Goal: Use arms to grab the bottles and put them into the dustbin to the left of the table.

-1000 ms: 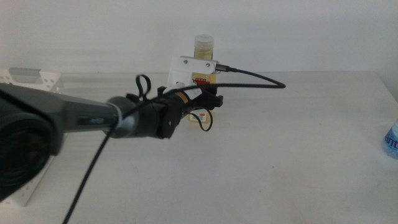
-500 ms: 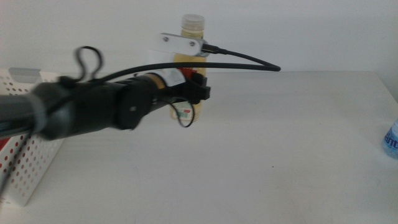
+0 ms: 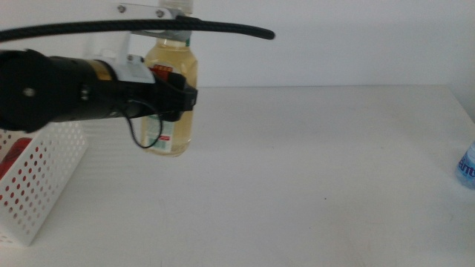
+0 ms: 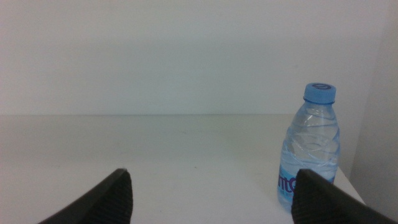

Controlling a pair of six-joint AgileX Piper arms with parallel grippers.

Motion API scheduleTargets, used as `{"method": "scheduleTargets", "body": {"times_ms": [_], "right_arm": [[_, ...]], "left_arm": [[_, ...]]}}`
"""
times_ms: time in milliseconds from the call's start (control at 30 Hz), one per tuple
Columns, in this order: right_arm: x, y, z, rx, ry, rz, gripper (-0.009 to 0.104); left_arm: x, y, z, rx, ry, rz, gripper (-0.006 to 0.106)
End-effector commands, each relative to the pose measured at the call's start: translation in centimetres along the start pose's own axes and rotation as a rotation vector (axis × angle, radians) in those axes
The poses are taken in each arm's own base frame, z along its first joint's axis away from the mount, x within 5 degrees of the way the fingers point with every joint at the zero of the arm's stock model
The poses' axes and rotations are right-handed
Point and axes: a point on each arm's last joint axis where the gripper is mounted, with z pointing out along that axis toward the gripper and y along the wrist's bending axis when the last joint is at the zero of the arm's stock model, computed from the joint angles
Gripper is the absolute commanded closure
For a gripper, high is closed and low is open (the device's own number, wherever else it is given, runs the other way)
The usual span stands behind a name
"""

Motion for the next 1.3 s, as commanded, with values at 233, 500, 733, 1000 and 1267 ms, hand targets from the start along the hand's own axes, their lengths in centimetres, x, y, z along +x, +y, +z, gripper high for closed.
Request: {"method": "scheduleTargets", "body": {"times_ms": [233,500,733,1000,1267], "right_arm": [[-1.1,0.0,-0.3,0.006,-0.112,-0.023,0.028],[-1.1,0.0,-0.3,0.006,-0.112,-0.023,0.028],[-1.1,0.0,-0.3,0.006,-0.112,-0.023,0.028],[-1.1,0.0,-0.3,0.006,-0.112,-0.023,0.028],[-1.1,0.0,-0.3,0.006,-0.112,-0.023,0.028]], "left_arm": [[-2.2,0.0,-5.0,-0.007,0.000,0.059,0.105],[-3.6,4.2,-7.9,-0.151,0.175,-0.005,0.105],[-3.8,10.7,-10.8,-0.293,0.277,-0.120,0.105],[-5.0,16.0,-10.5,-0.178,0.443,-0.201,0.105],[-4.7,20.0,-10.2,-0.250,0.460,-0.269,0.105]]}}
